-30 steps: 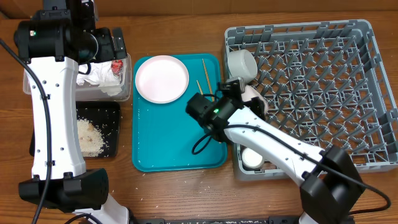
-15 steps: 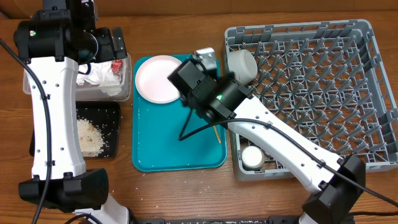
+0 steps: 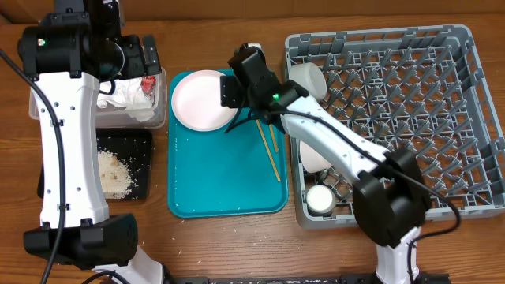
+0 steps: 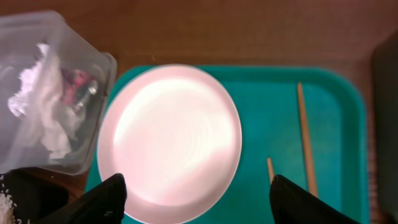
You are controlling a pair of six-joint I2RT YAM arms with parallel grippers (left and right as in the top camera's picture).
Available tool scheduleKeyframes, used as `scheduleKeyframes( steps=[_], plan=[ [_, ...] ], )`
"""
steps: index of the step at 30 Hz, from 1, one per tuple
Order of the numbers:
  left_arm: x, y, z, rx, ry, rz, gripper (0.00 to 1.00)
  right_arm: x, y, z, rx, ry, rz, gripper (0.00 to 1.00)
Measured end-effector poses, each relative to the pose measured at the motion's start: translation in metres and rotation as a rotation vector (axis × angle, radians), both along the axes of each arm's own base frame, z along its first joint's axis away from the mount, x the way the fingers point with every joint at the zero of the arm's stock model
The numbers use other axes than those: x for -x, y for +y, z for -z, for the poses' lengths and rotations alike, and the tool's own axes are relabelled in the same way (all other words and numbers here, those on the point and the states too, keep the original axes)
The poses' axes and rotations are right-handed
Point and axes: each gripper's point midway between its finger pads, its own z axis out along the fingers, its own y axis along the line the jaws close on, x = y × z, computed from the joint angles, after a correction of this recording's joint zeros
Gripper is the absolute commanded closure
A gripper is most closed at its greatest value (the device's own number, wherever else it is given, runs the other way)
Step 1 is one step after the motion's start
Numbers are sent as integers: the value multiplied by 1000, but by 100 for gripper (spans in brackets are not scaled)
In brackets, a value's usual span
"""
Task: Sort waste into correct bins and load items into the dishwasher
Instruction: 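Grasp the large white plate on the teal tray with the right gripper, then carry the large plate to the rack's back and stand it upright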
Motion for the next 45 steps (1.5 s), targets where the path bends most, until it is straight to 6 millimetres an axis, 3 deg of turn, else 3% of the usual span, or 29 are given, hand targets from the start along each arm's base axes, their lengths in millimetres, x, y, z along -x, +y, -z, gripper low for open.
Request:
scheduleKeyframes(
  steps=[5,18,22,27,32,36,42,45],
  plan=[
    [0,0,0,0,0,0,0,4,6,39,-21,105,-42,41],
    [0,0,0,0,0,0,0,20,13,114,-32,295,-20,67],
    [0,0,0,0,0,0,0,21,13,114,-41,312,4,85],
    [0,0,0,0,0,0,0,36,5,120,-14,396,28,96],
    [0,0,0,0,0,0,0,51,-5,115,33,480,24,96],
    [0,0,0,0,0,0,0,43,-9,95,58,464,-14,96],
    [0,0,0,0,0,0,0,21,-27,39,142,376,-30,96],
    [0,0,0,0,0,0,0,10,-51,-1,236,289,21,96]
  ],
)
